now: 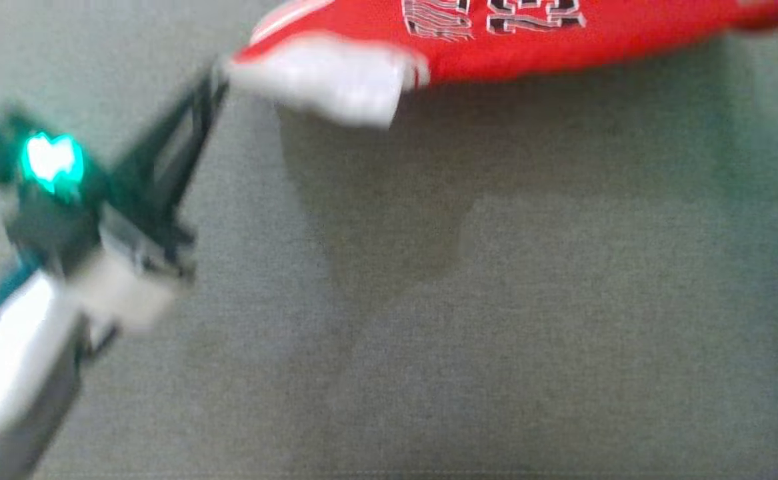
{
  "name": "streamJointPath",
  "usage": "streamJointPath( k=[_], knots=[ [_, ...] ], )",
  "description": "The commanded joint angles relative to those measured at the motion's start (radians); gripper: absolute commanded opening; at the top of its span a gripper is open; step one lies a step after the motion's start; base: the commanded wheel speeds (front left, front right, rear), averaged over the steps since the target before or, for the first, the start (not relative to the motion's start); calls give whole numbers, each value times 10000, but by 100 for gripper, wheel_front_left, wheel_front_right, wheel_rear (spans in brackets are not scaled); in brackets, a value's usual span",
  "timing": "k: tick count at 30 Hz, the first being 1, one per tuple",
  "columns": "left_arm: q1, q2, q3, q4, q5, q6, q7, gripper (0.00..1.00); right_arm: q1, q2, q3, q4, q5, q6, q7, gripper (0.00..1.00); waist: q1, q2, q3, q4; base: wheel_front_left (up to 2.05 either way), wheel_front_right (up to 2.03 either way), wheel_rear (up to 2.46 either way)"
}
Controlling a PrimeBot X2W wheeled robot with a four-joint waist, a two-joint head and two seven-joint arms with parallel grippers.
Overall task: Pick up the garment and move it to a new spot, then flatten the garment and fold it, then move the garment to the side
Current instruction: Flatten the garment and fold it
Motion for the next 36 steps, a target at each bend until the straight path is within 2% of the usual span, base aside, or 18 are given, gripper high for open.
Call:
streamJointPath(
  k=[1,4,5,7,12,16,20,26,32,36],
  knots=[
    [432,715,631,-513,163,208,-39,0,973,-432,-311,-312,25,65,-106,0,2,0,-533,40,0,0,0],
    [2274,1063,542,-1135,233,570,-39,0,2696,-370,-827,-683,-112,65,-107,0,2,0,-1041,-8,0,0,0],
    [3355,1203,408,-1532,104,727,-39,0,3750,-275,-1334,-942,-198,65,-107,0,2,0,-1310,6,0,0,0],
    [4195,1345,234,-1885,-37,850,-37,0,4821,-160,-1860,-1195,-358,65,-107,0,2,0,-1534,64,0,0,0],
    [5771,1736,-127,-2832,-561,1119,439,0,7161,268,-2958,-1824,-882,65,-108,0,2,0,-1844,60,0,0,0],
    [6231,1895,-107,-3316,-796,1356,606,0,8167,618,-3489,-2232,-1038,65,-108,0,2,0,-1781,-16,0,0,0],
    [5639,1767,-74,-3278,-744,1157,692,0,8204,848,-3721,-2284,-1079,65,-89,0,2,0,-1493,-62,0,0,0],
    [4023,1482,96,-2572,-527,673,872,0,7241,977,-3535,-2030,-1059,65,143,0,2,0,-958,-226,0,0,0],
    [1809,778,147,-1232,-611,105,919,0,5855,1052,-3182,-1424,-916,65,219,0,2,0,-286,-325,0,0,0],
    [503,407,0,-168,-458,-70,847,0,5002,1160,-2858,-1024,-824,65,178,0,2,0,28,-407,0,0,0]
  ],
)
